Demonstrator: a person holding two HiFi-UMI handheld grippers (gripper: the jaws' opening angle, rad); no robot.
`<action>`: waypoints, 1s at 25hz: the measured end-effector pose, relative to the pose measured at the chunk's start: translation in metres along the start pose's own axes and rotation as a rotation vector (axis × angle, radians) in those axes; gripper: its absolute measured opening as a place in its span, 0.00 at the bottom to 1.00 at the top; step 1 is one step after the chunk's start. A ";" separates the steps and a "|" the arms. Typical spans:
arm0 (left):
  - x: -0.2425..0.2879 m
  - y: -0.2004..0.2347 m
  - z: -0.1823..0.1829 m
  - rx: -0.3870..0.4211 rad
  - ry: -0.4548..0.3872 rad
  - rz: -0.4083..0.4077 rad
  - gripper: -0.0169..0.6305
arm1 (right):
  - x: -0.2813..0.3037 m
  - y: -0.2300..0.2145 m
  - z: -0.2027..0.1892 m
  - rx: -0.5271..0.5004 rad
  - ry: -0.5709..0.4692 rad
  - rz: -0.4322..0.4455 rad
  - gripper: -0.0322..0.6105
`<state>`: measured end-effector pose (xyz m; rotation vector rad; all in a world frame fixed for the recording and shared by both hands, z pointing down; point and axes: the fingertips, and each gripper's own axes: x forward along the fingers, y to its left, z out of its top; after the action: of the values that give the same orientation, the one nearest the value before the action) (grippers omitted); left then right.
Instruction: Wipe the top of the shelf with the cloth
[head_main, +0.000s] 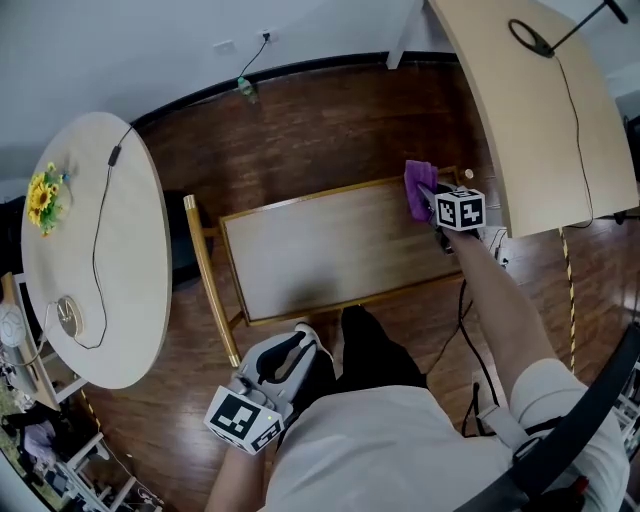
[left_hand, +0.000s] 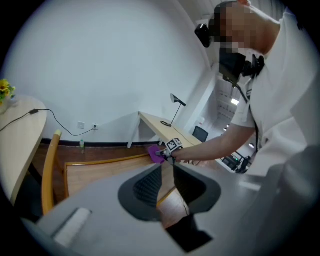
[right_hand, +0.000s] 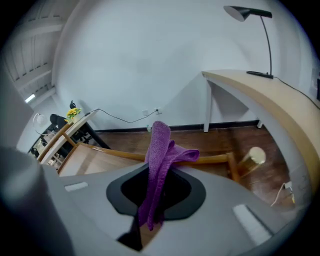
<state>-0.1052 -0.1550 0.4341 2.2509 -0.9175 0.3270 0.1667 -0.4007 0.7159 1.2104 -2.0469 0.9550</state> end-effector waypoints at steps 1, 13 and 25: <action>0.001 0.000 -0.001 0.001 0.003 -0.001 0.17 | -0.006 -0.013 -0.002 0.000 0.004 -0.027 0.13; -0.025 -0.001 -0.012 -0.006 -0.022 0.011 0.17 | -0.036 0.068 -0.003 -0.031 -0.044 0.074 0.13; -0.087 -0.004 -0.044 -0.018 -0.005 0.048 0.17 | 0.050 0.450 -0.061 -0.128 0.061 0.609 0.13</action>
<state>-0.1641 -0.0782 0.4253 2.2170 -0.9745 0.3329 -0.2510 -0.2249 0.6596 0.4787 -2.4331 1.0828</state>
